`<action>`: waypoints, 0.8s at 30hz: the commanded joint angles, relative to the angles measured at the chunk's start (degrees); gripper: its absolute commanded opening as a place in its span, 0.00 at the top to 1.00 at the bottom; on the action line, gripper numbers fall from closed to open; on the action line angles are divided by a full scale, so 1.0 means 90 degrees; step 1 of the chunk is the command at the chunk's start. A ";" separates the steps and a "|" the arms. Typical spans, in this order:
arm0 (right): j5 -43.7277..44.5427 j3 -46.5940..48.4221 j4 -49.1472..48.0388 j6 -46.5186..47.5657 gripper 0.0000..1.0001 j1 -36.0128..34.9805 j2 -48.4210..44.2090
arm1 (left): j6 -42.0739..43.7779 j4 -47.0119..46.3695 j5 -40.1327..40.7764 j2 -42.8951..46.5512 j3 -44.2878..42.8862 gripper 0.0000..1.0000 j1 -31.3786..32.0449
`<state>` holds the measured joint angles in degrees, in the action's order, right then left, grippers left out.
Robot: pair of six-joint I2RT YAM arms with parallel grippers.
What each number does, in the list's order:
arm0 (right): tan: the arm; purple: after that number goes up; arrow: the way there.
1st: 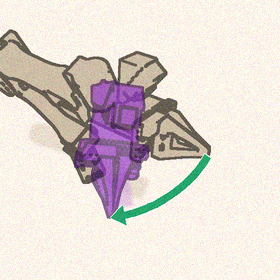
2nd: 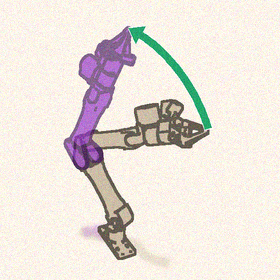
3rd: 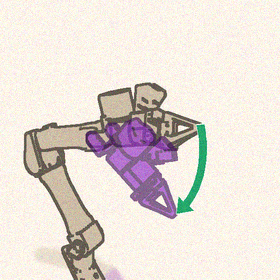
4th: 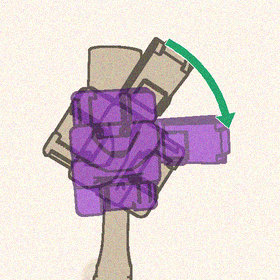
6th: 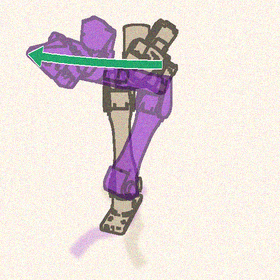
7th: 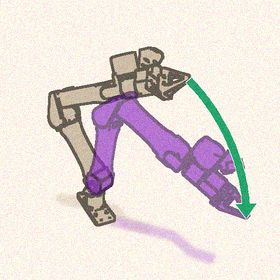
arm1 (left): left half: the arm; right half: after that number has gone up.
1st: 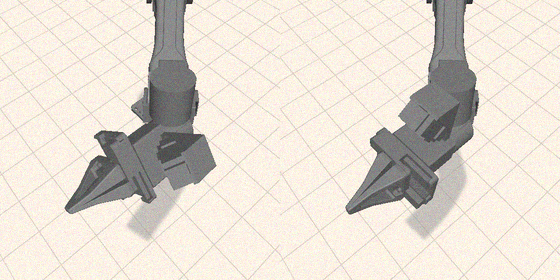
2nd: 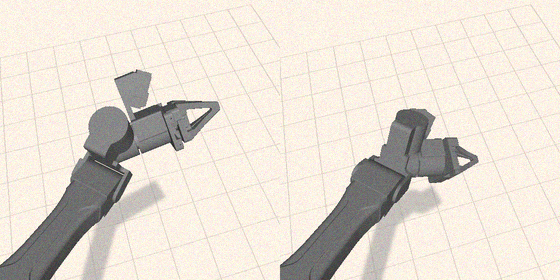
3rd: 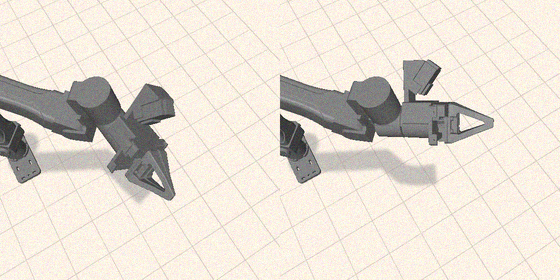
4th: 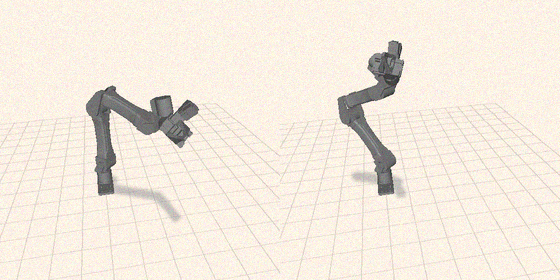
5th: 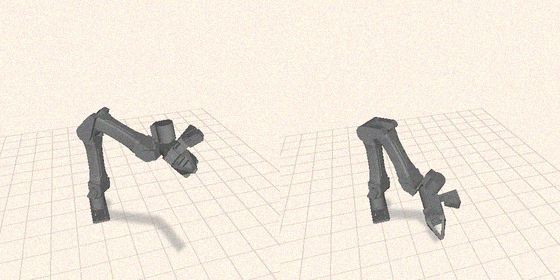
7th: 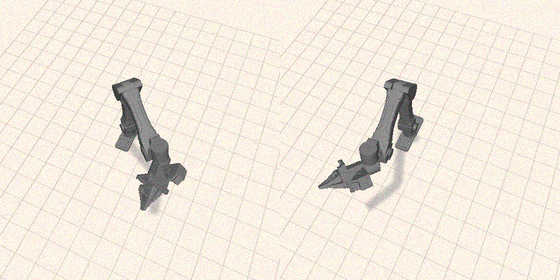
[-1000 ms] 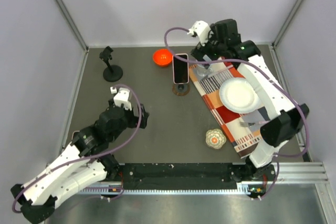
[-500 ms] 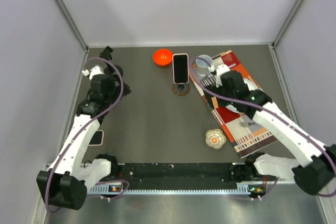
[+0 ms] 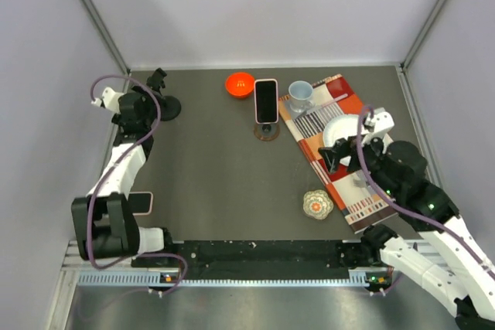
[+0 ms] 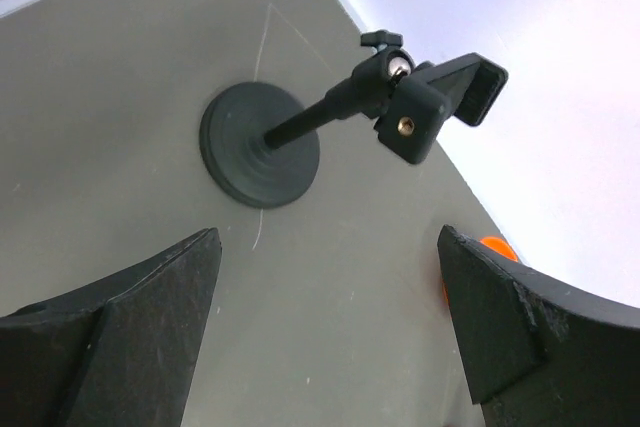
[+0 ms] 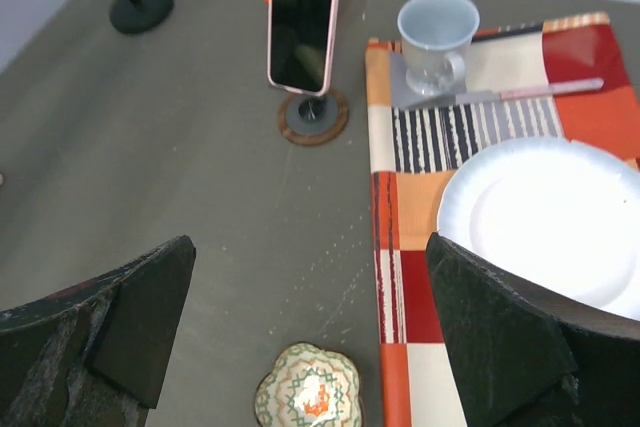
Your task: Place the phone on the phone stand
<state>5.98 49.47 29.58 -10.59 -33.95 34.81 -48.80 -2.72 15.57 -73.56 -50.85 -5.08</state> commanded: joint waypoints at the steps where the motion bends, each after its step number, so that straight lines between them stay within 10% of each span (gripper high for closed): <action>1: -0.0068 -0.0018 -0.0211 0.0102 0.01 0.0003 -0.0624 | 0.1005 -0.2893 -0.0847 -0.0739 -0.0219 0.08 -0.0148; 12: -0.0273 0.0391 0.0199 0.0103 0.01 -0.0007 -0.1279 | 0.1349 -0.3291 -0.2032 -0.2138 -0.0932 0.29 -0.0509; 21: -0.0361 0.0460 0.0287 -0.0005 0.01 -0.0006 -0.1270 | 0.2101 -0.3291 -0.2628 -0.2247 -0.1176 0.94 -0.0588; 24: -0.0420 0.0353 0.0287 -0.0024 0.01 -0.0007 -0.1144 | 0.2160 -0.3243 -0.3067 -0.1868 -0.1020 1.00 -0.0607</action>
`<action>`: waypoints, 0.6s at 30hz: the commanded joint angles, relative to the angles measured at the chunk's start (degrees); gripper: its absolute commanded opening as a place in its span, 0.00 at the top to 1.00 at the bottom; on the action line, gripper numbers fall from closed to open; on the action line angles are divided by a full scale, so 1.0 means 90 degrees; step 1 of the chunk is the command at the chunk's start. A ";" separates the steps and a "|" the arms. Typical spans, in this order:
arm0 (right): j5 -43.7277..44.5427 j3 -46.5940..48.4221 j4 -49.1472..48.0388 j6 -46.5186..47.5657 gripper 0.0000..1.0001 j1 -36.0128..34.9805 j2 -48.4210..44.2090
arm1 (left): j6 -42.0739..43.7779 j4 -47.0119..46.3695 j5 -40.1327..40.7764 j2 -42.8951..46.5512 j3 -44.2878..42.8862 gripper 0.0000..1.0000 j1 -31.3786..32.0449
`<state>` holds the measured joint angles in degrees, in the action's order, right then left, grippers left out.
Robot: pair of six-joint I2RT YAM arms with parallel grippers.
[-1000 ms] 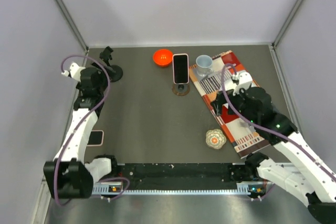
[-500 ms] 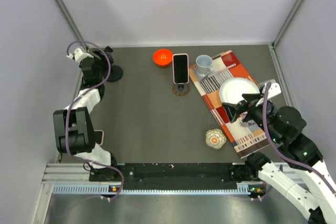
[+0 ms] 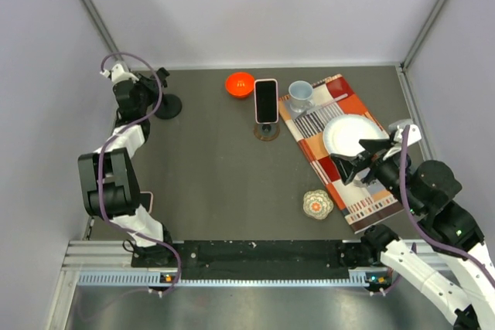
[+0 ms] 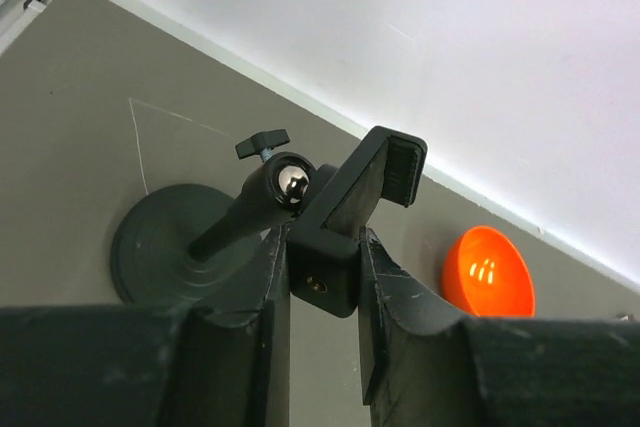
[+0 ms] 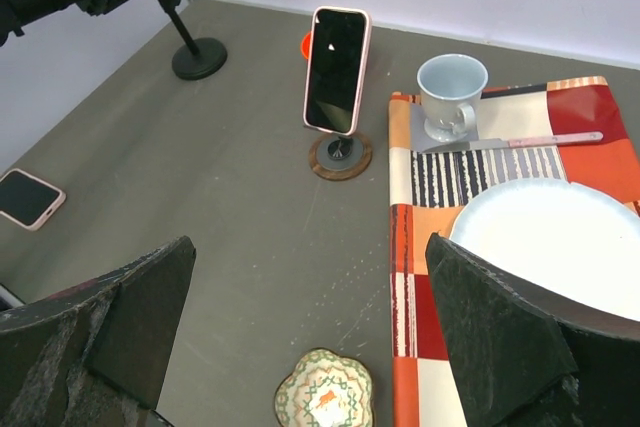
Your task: Place the phone on the phone stand
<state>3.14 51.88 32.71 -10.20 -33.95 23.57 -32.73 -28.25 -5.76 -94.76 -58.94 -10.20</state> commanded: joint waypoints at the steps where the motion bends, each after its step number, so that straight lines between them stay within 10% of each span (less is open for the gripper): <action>1: -0.0104 0.0047 -0.0060 -0.0049 0.01 -0.0007 0.0163 | 0.0327 -0.0261 -0.0988 0.0625 0.0024 1.00 -0.0029; 10: -0.0719 -0.0286 -0.0421 -0.0087 0.02 -0.0007 0.1372 | 0.0228 0.1498 -0.3097 0.2774 0.1019 1.00 0.0361; 18: -0.0760 -0.0276 -0.0704 -0.1170 0.01 -0.0543 0.2507 | 0.2006 0.2904 -0.4641 0.3274 0.1177 1.00 0.1971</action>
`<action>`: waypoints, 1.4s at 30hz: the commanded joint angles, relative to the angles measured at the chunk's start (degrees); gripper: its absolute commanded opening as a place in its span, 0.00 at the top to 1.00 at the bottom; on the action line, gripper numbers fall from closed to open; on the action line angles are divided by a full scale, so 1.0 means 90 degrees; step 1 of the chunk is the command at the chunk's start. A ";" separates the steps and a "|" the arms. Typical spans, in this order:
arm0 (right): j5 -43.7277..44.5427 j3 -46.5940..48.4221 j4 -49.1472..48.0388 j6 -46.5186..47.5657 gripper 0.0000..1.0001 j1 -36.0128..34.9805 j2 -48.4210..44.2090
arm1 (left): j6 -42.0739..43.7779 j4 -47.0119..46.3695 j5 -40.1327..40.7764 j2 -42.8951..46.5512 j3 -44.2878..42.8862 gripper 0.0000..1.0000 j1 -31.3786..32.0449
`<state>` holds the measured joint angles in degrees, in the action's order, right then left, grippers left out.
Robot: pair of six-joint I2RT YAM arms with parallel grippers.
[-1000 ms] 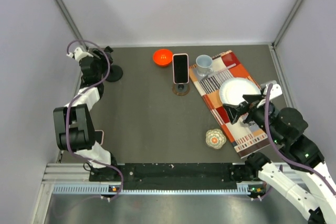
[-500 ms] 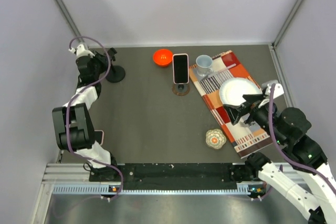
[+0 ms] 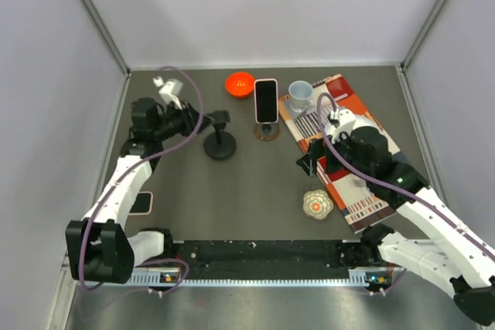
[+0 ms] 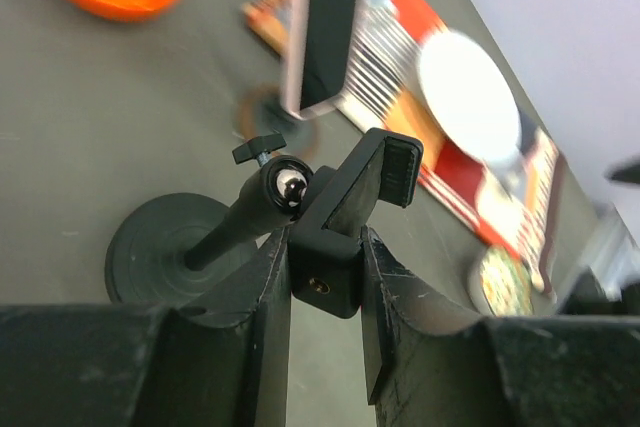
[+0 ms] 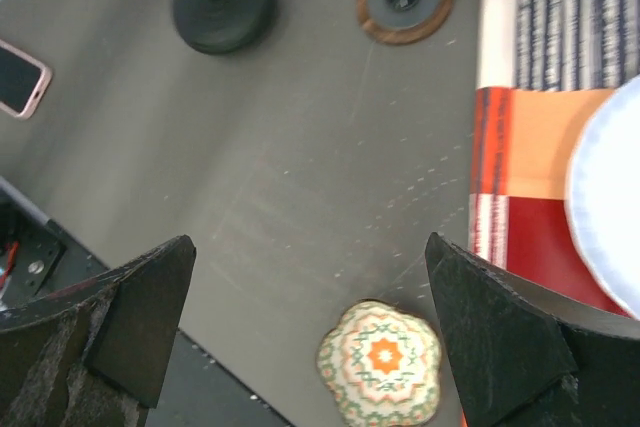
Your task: Place the phone on the phone stand
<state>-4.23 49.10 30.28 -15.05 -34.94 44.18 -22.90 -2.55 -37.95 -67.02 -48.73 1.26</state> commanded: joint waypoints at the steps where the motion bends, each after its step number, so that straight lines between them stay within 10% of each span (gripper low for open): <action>1: 0.0137 0.0042 -0.0445 -0.0710 0.01 -0.0531 0.0227 | 0.0884 0.0184 -0.1114 0.0143 -0.0005 1.00 0.0778; 13: 0.0595 -0.0192 -0.0903 -0.2029 0.01 -0.1476 0.0323 | 0.0532 0.0253 -0.1389 0.1206 0.1224 1.00 0.1149; 26: 0.4150 0.1066 -0.2592 -0.1570 0.22 -0.3841 0.3086 | 0.0640 0.0859 -0.0852 0.1529 0.1371 1.00 0.1179; 42: 0.4347 0.1458 -0.3697 -0.1101 0.44 -0.3891 0.4105 | 0.0961 0.1659 -0.0344 0.1402 0.1098 0.92 0.1227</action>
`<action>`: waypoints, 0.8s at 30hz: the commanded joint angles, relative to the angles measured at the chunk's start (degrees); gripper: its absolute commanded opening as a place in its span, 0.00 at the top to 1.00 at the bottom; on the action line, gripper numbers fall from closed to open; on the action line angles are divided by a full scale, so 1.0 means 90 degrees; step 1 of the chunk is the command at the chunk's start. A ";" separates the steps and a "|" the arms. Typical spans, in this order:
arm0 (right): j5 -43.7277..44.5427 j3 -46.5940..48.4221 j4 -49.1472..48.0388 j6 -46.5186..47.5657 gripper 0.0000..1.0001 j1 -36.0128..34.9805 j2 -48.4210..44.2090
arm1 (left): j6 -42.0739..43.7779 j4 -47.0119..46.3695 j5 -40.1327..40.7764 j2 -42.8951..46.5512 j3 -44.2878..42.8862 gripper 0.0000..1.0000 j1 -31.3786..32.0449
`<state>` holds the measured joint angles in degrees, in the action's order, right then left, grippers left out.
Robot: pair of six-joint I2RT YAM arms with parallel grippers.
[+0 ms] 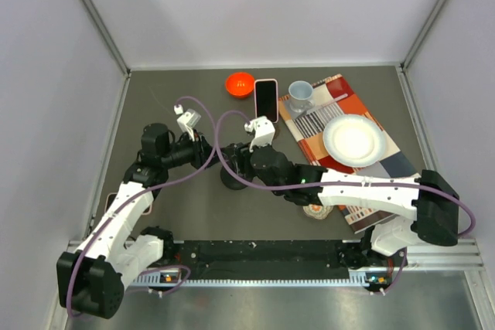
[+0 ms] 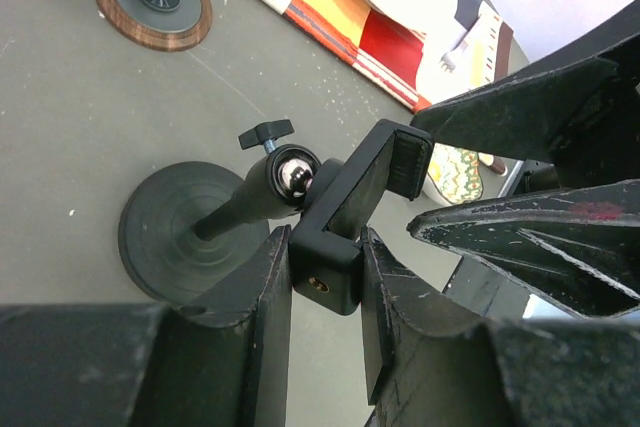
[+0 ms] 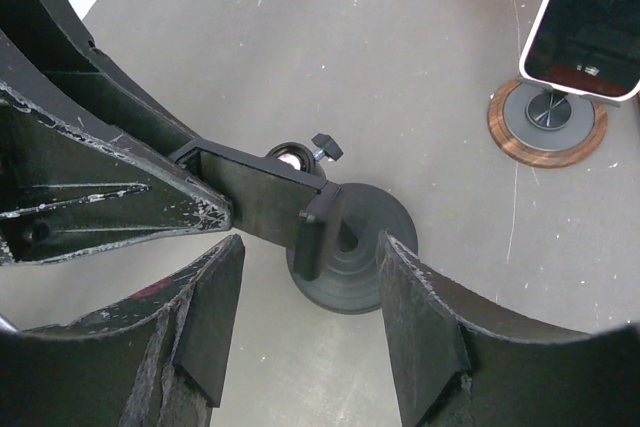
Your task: Place the phone on the phone stand
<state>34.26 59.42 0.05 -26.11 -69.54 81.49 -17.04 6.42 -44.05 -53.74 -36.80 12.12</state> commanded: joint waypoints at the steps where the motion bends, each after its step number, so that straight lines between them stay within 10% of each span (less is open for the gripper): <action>1: -0.0036 0.0293 -0.0270 0.0127 0.40 -0.0057 -0.0177 | 0.0330 0.0761 0.0392 -0.0065 -0.0276 0.67 0.0011; 5: -0.0242 0.0215 0.0334 0.0293 0.27 -0.0047 -0.0683 | 0.0360 0.0752 0.0820 0.0228 -0.0287 0.20 0.0011; 10: -0.0233 -0.0360 0.0755 0.0391 0.20 -0.0037 -0.1680 | -0.0206 0.1249 0.1495 0.0901 -0.0540 0.01 0.0011; 19: 0.0412 -0.1787 0.0814 0.0702 0.17 0.0167 -0.3897 | -0.0588 0.4039 0.6315 0.2299 -0.1497 0.02 0.0001; 24: 0.0052 -0.2294 0.0873 0.1172 0.11 0.0742 -0.4377 | -0.1153 0.4532 0.7190 0.1734 -0.1410 0.01 -0.0057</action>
<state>36.27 41.54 7.64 -19.90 -66.52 44.36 -23.14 38.87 7.77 -33.15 -50.15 12.16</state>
